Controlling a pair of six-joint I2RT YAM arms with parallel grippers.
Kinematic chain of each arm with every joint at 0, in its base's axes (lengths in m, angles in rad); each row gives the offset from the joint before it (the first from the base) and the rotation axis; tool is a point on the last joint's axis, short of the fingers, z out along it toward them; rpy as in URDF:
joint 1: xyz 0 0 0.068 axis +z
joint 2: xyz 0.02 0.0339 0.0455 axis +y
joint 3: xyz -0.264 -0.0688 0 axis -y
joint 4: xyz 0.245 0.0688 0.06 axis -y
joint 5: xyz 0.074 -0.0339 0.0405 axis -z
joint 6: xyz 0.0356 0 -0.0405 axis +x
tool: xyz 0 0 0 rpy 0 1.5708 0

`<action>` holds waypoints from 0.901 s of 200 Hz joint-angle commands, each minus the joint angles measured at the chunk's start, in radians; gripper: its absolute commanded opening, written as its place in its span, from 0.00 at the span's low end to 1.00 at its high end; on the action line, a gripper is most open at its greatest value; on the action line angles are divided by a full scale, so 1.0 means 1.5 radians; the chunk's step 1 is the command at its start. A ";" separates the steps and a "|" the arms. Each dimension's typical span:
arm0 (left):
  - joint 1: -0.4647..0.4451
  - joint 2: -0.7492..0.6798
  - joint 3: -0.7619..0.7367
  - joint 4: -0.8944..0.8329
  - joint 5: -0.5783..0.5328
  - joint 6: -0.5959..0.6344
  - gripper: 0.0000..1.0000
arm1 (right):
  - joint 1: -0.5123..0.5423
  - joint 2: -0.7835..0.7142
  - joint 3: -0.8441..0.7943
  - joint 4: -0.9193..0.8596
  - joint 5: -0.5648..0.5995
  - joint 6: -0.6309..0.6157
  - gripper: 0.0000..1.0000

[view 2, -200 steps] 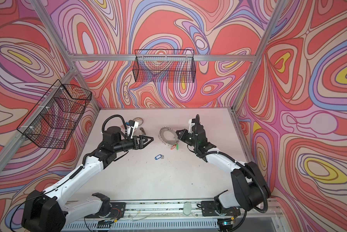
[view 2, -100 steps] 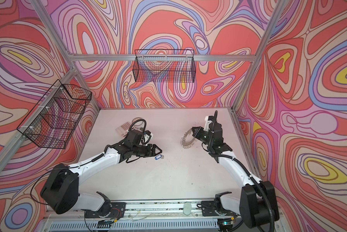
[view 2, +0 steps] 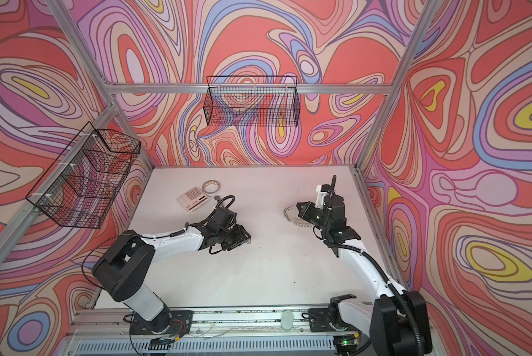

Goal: Put the keys on the keyring

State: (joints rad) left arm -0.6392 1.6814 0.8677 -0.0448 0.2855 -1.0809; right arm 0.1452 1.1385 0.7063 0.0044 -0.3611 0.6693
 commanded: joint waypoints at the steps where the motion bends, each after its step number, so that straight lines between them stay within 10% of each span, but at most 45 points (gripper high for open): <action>1: -0.010 0.026 0.004 0.036 -0.026 -0.052 0.56 | -0.008 -0.022 -0.006 0.006 -0.015 -0.017 0.00; 130: -0.049 0.045 0.049 -0.019 -0.067 -0.035 0.37 | -0.045 -0.019 -0.026 0.021 -0.064 -0.024 0.00; 180: -0.060 0.056 0.042 -0.022 -0.078 -0.051 0.12 | -0.053 -0.022 -0.029 0.018 -0.070 -0.025 0.00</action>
State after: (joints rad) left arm -0.7250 1.7458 0.9222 -0.0269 0.2066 -1.1427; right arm 0.0731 1.1175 0.6704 -0.0090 -0.4435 0.6403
